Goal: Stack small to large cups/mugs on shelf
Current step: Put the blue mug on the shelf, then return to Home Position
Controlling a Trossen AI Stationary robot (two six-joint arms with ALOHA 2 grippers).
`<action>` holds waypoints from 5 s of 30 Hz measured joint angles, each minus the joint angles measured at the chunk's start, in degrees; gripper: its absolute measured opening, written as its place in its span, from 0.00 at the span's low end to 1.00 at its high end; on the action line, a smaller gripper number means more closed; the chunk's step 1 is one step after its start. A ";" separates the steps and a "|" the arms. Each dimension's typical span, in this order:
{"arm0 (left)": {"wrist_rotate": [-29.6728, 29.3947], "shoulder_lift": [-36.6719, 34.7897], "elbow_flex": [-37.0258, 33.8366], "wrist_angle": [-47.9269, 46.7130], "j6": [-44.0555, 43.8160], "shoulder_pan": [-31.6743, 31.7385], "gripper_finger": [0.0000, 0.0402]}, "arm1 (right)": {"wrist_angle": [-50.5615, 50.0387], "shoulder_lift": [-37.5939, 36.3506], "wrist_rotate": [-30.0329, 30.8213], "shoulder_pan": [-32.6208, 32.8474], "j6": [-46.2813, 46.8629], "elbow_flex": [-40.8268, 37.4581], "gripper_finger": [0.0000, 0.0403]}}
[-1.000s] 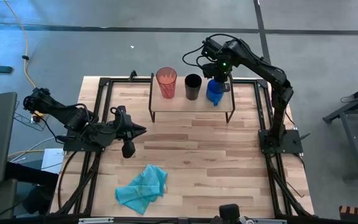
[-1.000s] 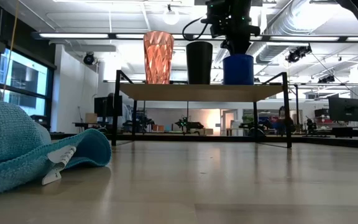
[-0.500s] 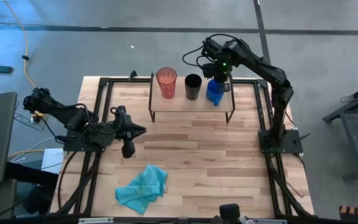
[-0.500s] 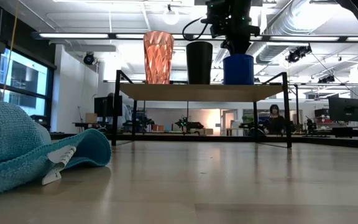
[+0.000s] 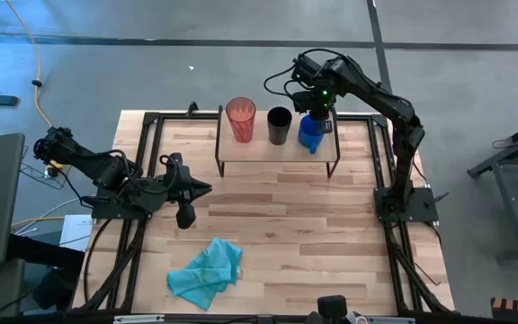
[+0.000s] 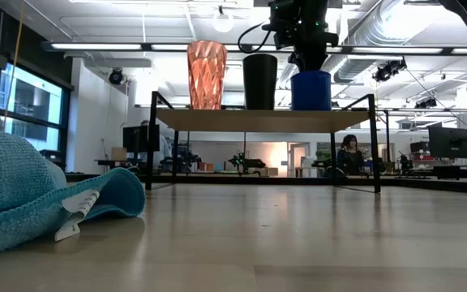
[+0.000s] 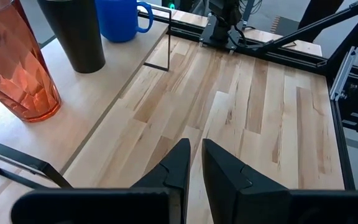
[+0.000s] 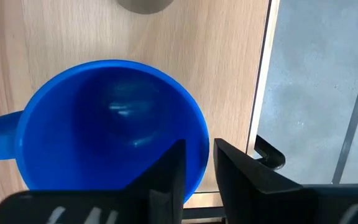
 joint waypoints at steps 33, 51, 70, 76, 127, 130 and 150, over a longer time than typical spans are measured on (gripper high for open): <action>0.01 0.02 0.00 0.00 -0.02 0.02 0.08 | 0.00 0.00 -1.07 -1.14 3.48 0.00 0.20; 0.33 0.00 0.00 0.00 0.53 0.02 0.08 | -0.04 -3.83 -0.13 -1.51 4.45 0.05 0.20; -5.09 0.00 0.00 4.89 9.07 0.04 0.08 | 7.65 -27.89 -14.81 -1.44 17.91 0.07 0.20; -6.55 0.00 0.00 12.16 16.74 0.04 0.08 | 10.10 -37.41 -17.00 -1.44 20.56 0.09 0.20; 33.77 -15.30 -11.90 61.10 34.77 37.76 0.08 | 30.70 -61.13 -43.85 -1.46 32.46 -12.17 0.20; 34.65 -18.86 -16.46 57.94 31.06 38.41 0.08 | 34.41 -62.83 -45.15 -1.46 32.61 -18.81 0.20; 31.39 -44.33 -35.71 50.35 17.85 38.29 0.08 | 87.55 -88.80 -38.77 -1.44 55.07 -71.55 0.20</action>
